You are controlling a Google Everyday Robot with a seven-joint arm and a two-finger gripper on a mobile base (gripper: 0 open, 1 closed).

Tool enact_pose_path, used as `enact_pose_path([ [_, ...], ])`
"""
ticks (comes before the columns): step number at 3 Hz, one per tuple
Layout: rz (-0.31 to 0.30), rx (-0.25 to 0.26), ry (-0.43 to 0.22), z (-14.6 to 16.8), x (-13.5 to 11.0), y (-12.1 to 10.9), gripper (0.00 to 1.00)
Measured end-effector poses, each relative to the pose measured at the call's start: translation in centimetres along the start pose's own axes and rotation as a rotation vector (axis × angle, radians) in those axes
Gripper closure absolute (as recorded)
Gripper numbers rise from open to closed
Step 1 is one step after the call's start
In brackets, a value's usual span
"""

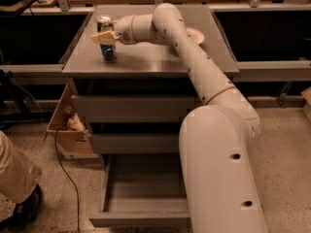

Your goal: Place redbull can into bottom drawer

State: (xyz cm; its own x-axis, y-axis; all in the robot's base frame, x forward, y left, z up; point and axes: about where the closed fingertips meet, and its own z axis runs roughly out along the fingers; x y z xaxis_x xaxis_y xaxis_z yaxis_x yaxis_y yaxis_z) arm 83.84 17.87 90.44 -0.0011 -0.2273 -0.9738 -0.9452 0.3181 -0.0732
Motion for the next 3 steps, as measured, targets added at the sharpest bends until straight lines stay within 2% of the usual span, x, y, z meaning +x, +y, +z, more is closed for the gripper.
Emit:
enact_pose_path([
  [1, -0.023, -0.057, -0.045, -1.3, -1.0, 2.1, 1.00],
  [2, -0.068, -0.130, -0.107, -4.1, -2.6, 5.2, 1.00],
  [3, -0.076, -0.209, -0.188, -7.5, -3.5, 9.7, 1.00],
])
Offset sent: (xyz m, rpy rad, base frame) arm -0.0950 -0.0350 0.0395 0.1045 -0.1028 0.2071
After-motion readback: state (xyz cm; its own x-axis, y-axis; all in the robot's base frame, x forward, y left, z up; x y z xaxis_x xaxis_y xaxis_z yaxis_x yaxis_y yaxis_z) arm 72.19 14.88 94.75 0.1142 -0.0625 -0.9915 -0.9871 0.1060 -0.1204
